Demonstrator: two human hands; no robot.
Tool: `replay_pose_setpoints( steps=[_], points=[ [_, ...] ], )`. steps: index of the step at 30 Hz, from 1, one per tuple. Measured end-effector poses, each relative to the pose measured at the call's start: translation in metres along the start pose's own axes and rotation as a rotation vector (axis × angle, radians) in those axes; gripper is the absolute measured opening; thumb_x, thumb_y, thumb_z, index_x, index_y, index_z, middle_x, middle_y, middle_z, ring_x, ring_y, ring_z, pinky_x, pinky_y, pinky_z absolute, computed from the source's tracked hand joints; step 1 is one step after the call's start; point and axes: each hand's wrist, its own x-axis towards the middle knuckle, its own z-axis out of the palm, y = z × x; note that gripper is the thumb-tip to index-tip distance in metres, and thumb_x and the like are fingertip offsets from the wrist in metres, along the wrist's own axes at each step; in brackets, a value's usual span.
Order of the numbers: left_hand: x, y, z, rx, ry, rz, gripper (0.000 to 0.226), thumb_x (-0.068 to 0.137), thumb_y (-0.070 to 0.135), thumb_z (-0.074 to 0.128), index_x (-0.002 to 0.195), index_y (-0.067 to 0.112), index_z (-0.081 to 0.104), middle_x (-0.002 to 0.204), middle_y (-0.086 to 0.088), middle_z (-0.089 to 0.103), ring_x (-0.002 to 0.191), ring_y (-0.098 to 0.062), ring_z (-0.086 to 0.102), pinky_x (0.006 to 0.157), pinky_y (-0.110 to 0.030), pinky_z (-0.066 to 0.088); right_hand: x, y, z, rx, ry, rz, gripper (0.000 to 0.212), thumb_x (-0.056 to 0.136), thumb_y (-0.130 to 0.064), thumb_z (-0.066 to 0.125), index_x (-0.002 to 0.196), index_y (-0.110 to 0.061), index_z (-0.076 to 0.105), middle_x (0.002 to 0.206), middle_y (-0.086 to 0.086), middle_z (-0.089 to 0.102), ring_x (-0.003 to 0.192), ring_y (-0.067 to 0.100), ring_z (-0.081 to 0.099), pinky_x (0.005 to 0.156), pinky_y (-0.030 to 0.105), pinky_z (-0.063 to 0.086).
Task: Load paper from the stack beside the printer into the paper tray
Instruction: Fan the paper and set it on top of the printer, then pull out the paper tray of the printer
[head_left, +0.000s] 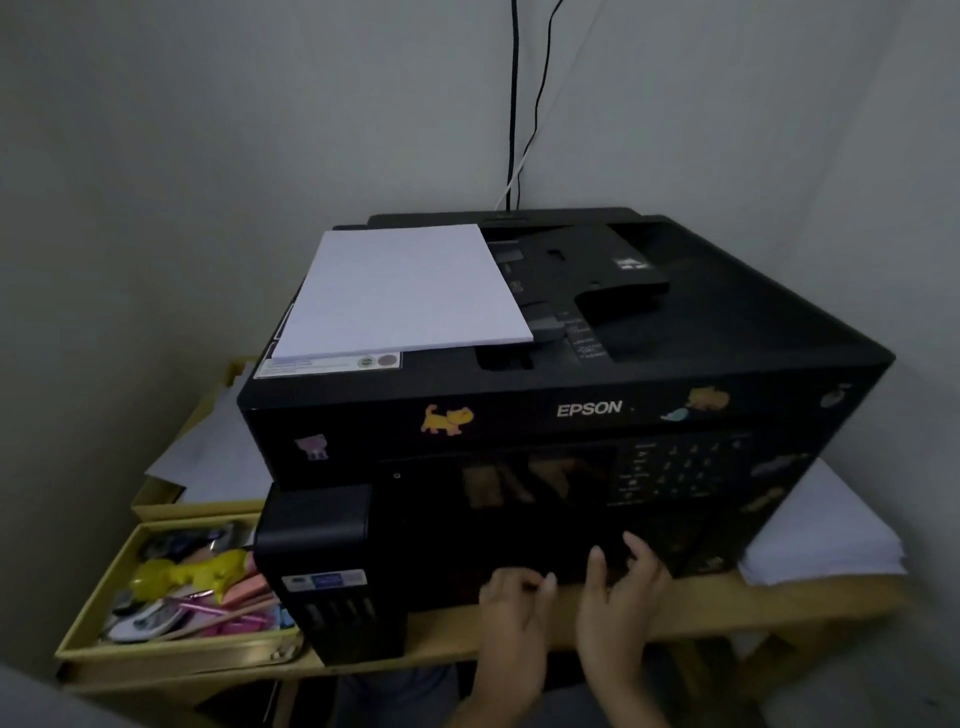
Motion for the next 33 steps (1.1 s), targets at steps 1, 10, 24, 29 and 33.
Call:
replay_pose_setpoints(
  steps=[1, 10, 24, 29, 33],
  points=[
    [0.004, -0.004, 0.005, -0.169, -0.056, -0.231, 0.033, 0.092, 0.053, 0.040, 0.090, 0.025, 0.057, 0.100, 0.008, 0.057, 0.095, -0.008, 0.053, 0.073, -0.007, 0.036, 0.002, 0.005, 0.002, 0.053, -0.042, 0.148, 0.040, 0.092, -0.023, 0.055, 0.125, -0.002, 0.047, 0.126, 0.019, 0.046, 0.116, 0.034, 0.048, 0.093, 0.039, 0.041],
    [0.025, -0.014, 0.014, -1.023, -0.121, -0.677, 0.082, 0.075, 0.068, 0.041, 0.136, 0.012, 0.045, 0.106, 0.002, 0.060, 0.095, -0.014, 0.056, 0.084, -0.028, 0.046, 0.016, 0.014, 0.002, 0.661, -0.318, 0.852, 0.055, 0.086, -0.039, 0.062, 0.127, -0.004, 0.051, 0.124, 0.013, 0.057, 0.115, 0.029, 0.054, 0.099, 0.040, 0.043],
    [0.027, 0.001, 0.022, -1.323, 0.089, -0.584, 0.072, 0.070, 0.054, 0.058, 0.124, 0.006, 0.056, 0.124, -0.011, 0.060, 0.117, -0.019, 0.054, 0.103, -0.030, 0.038, 0.027, 0.016, -0.001, 1.065, -0.426, 0.848, 0.043, 0.081, -0.036, 0.064, 0.113, -0.007, 0.062, 0.113, 0.013, 0.066, 0.105, 0.022, 0.061, 0.083, 0.031, 0.048],
    [0.027, 0.006, 0.025, -1.313, 0.136, -0.565, 0.073, 0.072, 0.055, 0.056, 0.123, 0.003, 0.056, 0.118, -0.014, 0.063, 0.107, -0.020, 0.059, 0.094, -0.029, 0.043, 0.028, 0.015, 0.002, 0.969, -0.456, 0.790, 0.061, 0.075, -0.046, 0.061, 0.120, -0.004, 0.060, 0.107, 0.012, 0.067, 0.098, 0.022, 0.062, 0.079, 0.030, 0.047],
    [0.016, 0.011, 0.033, -1.159, 0.236, -0.655, 0.057, 0.074, 0.060, 0.061, 0.100, 0.010, 0.070, 0.103, -0.011, 0.072, 0.094, -0.026, 0.066, 0.074, -0.034, 0.053, 0.017, 0.017, 0.000, 0.805, -0.430, 0.786, 0.065, 0.069, -0.056, 0.064, 0.118, -0.012, 0.062, 0.108, 0.012, 0.070, 0.099, 0.029, 0.065, 0.076, 0.035, 0.052]
  ],
)
